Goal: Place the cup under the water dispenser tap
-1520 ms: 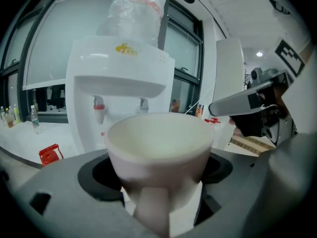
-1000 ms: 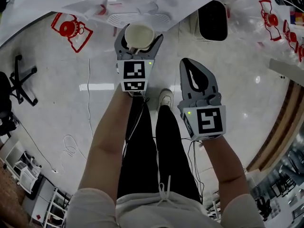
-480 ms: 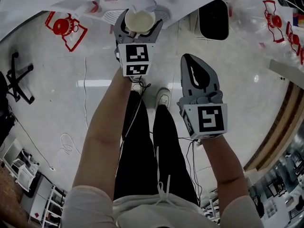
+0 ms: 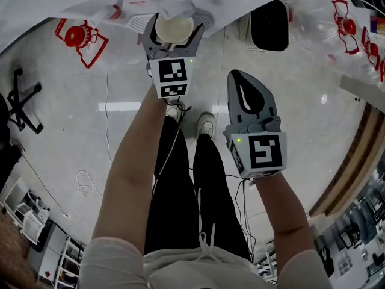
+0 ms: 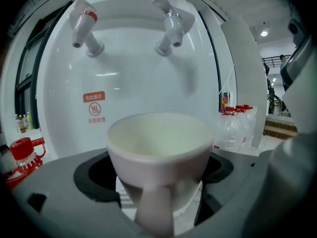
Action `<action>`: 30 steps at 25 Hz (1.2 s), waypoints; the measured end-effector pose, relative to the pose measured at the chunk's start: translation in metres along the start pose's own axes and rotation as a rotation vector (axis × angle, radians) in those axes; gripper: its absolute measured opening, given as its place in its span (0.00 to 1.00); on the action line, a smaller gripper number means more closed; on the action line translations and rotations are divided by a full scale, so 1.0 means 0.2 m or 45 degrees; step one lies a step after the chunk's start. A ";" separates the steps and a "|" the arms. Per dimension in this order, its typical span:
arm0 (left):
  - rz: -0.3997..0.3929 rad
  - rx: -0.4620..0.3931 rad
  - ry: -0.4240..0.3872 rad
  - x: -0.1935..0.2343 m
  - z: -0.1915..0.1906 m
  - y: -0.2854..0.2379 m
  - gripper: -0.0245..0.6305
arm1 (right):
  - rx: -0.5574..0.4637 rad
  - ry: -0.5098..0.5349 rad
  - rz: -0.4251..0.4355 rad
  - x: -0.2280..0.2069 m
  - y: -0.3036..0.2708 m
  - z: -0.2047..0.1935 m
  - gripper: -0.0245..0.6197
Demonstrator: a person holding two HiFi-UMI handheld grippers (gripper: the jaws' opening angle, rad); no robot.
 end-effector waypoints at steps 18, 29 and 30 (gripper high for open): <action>0.113 0.039 0.217 -0.04 0.26 0.61 0.44 | -0.028 -0.091 -0.087 0.06 0.21 0.10 0.08; 0.007 0.118 0.342 -0.14 0.72 1.02 0.07 | -0.082 -0.169 -0.142 0.21 0.41 0.42 0.08; -0.007 0.109 0.339 -0.14 0.80 1.04 0.07 | -0.085 -0.167 -0.145 0.22 0.43 0.46 0.08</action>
Point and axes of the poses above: the fingertips, and each gripper's own axes: y backward along the fingers, x to its left, z out of its top, the point moved 1 cm from there along y, backward along the fingers, and after that the axes turned 9 degrees about -x, right-handed, at the moved point
